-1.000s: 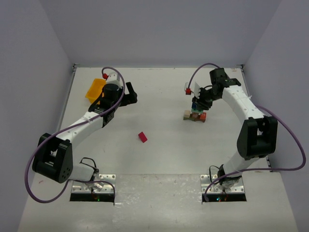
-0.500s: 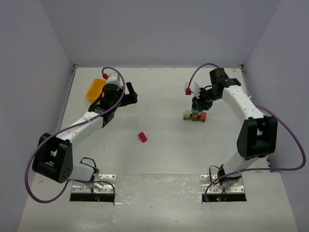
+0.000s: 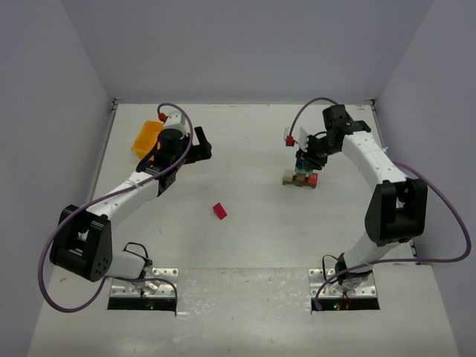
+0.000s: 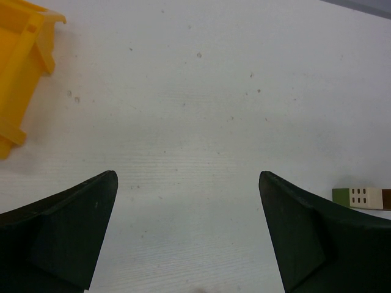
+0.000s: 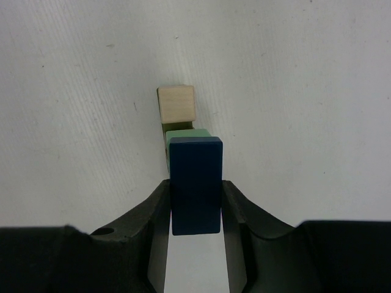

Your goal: Build the wood block tower

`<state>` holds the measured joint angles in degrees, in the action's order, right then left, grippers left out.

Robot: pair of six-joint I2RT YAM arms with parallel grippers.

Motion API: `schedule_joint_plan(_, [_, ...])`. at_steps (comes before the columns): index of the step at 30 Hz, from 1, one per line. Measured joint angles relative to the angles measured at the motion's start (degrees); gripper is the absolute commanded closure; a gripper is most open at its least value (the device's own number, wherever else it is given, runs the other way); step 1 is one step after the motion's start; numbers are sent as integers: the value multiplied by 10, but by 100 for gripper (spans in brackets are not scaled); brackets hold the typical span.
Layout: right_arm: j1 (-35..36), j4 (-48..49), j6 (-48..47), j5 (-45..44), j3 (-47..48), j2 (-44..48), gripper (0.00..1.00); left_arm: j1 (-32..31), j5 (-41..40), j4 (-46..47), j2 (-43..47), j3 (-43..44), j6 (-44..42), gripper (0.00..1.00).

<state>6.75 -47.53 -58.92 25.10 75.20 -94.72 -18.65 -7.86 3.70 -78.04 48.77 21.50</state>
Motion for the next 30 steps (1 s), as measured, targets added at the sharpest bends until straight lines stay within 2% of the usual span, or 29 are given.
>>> schedule_joint_plan(9, [3,-2,-1,-7,0,0,60,0,1,0,-4,4,0,0])
schedule_joint_plan(17, [5,-2,-1,-10,0,0,52,0,4,0,-8,4,-1,0])
schedule_joint_plan(21, [5,-2,-1,-11,0,0,43,0,6,0,-8,4,-1,0])
schedule_joint_plan(23, [6,-1,-2,-11,0,0,33,0,8,0,-8,4,-2,0])
schedule_joint_plan(27, [6,-1,-2,-14,0,0,2,0,14,0,-8,4,-2,0])
schedule_joint_plan(30, [6,2,0,-18,0,0,1,0,19,0,-8,4,-2,0])
